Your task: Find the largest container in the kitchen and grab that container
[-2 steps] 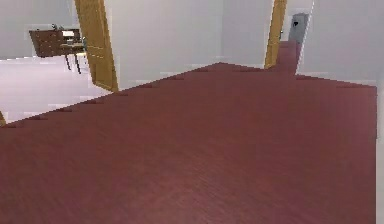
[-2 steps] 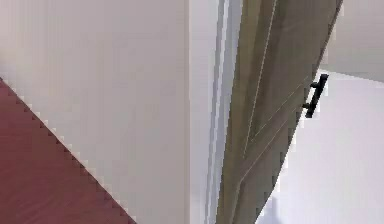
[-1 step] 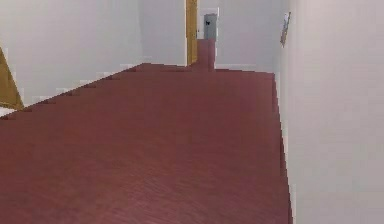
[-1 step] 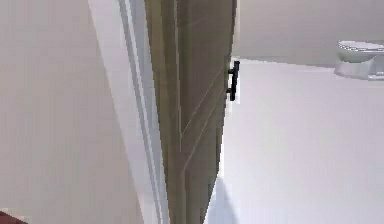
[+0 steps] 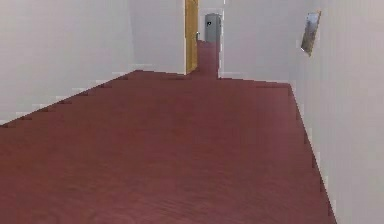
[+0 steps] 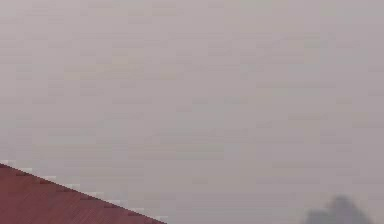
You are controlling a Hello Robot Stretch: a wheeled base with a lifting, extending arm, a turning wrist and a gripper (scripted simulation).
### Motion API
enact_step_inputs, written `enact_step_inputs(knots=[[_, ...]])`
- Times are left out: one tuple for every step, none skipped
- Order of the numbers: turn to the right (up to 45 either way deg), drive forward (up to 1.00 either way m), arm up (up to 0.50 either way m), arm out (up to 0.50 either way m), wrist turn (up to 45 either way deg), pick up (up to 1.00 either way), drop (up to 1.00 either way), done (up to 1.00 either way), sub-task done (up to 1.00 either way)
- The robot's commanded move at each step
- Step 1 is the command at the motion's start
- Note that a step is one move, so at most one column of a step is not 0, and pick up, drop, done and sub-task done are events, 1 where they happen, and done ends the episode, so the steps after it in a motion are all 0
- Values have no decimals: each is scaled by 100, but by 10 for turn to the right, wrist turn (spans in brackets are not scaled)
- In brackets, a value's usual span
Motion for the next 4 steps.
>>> enact_step_inputs(knots=[[30, 0, 0, 0, 0, 0, 0, 0, 0], [0, 100, 0, 0, 0, 0, 0, 0, 0], [0, 100, 0, 0, 0, 0, 0, 0, 0], [0, 100, 0, 0, 0, 0, 0, 0, 0]])
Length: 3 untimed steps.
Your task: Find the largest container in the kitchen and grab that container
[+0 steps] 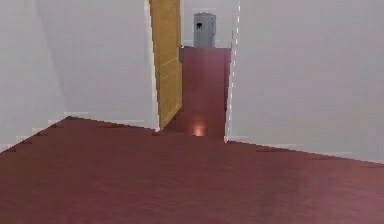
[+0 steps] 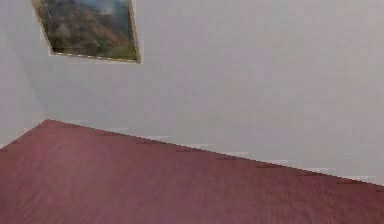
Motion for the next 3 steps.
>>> enact_step_inputs(knots=[[0, 100, 0, 0, 0, 0, 0, 0, 0], [0, 100, 0, 0, 0, 0, 0, 0, 0], [0, 15, 0, 0, 0, 0, 0, 0, 0]])
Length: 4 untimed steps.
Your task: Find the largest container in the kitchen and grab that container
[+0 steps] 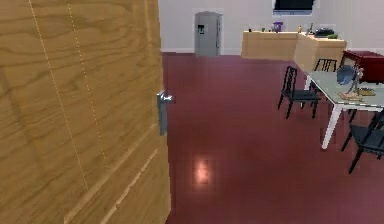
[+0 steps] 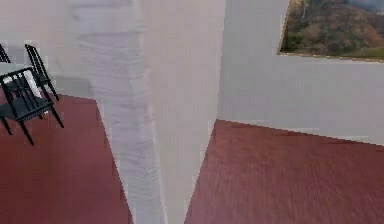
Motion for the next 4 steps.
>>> enact_step_inputs(knots=[[150, 0, 0, 0, 0, 0, 0, 0, 0], [0, 100, 0, 0, 0, 0, 0, 0, 0], [0, 100, 0, 0, 0, 0, 0, 0, 0], [0, 100, 0, 0, 0, 0, 0, 0, 0]])
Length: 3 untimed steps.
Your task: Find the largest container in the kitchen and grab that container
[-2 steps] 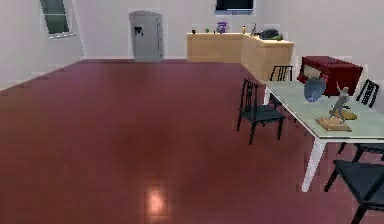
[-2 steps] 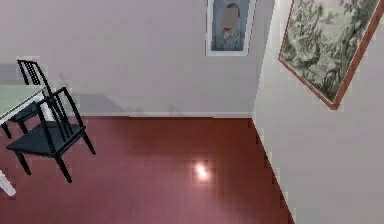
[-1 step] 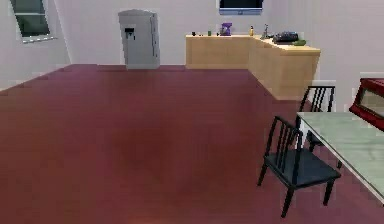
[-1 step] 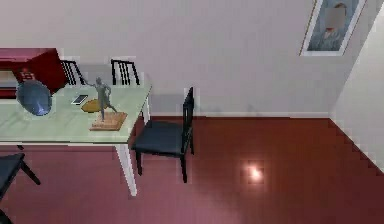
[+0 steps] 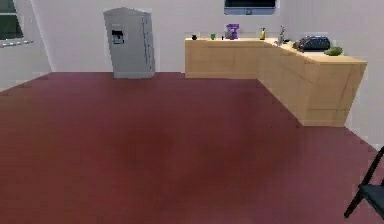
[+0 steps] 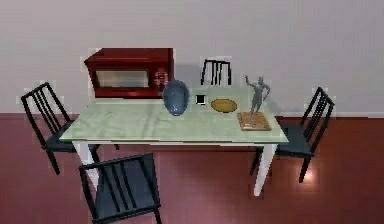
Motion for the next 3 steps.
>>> enact_step_inputs(knots=[[0, 100, 0, 0, 0, 0, 0, 0, 0], [30, 0, 0, 0, 0, 0, 0, 0, 0], [0, 100, 0, 0, 0, 0, 0, 0, 0]])
